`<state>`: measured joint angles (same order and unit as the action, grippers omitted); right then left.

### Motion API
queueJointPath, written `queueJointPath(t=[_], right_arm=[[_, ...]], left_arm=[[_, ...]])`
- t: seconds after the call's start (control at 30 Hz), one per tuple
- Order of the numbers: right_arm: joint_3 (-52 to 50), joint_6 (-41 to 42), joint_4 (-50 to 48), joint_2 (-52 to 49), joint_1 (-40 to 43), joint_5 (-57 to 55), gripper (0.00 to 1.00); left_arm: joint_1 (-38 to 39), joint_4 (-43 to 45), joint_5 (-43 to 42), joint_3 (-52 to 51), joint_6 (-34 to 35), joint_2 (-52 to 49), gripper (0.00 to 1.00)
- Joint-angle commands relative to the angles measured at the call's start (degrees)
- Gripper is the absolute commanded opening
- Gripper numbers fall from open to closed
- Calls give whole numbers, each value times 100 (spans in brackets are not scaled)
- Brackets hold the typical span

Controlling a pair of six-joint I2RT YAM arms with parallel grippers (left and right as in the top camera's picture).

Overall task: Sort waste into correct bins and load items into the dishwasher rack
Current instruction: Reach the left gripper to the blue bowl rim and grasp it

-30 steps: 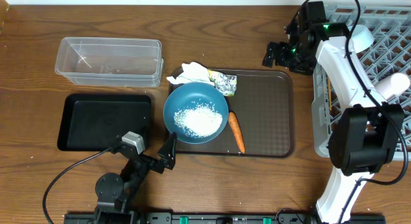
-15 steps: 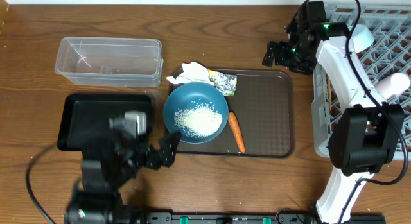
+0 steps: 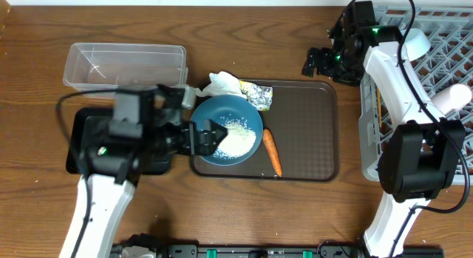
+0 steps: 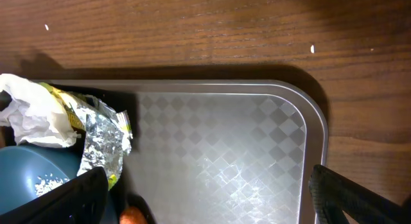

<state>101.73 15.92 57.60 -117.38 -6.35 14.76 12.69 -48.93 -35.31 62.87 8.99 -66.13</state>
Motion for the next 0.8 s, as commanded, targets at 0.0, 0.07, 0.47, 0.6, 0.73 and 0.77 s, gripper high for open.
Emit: queueJointPath(t=[0.0, 0.07, 0.47, 0.6, 0.73, 0.77], right_arm=[[111, 33, 0, 74, -68, 24, 99], [111, 33, 0, 74, -103, 24, 99], [111, 33, 0, 74, -122, 24, 99], [111, 33, 0, 74, -122, 24, 99], [111, 33, 0, 74, -122, 24, 99], [111, 33, 2, 74, -122, 24, 99]], left_arm=[[623, -459, 1456, 782, 13, -490, 98], [1014, -748, 2170, 1156, 96, -813, 98], [2247, 28, 2828, 1423, 181, -2020, 98], [2382, 238, 2861, 1423, 149, -2455, 98], [2592, 223, 3202, 1423, 116, -2953, 98], [2662, 199, 3309, 1423, 116, -3069, 98]])
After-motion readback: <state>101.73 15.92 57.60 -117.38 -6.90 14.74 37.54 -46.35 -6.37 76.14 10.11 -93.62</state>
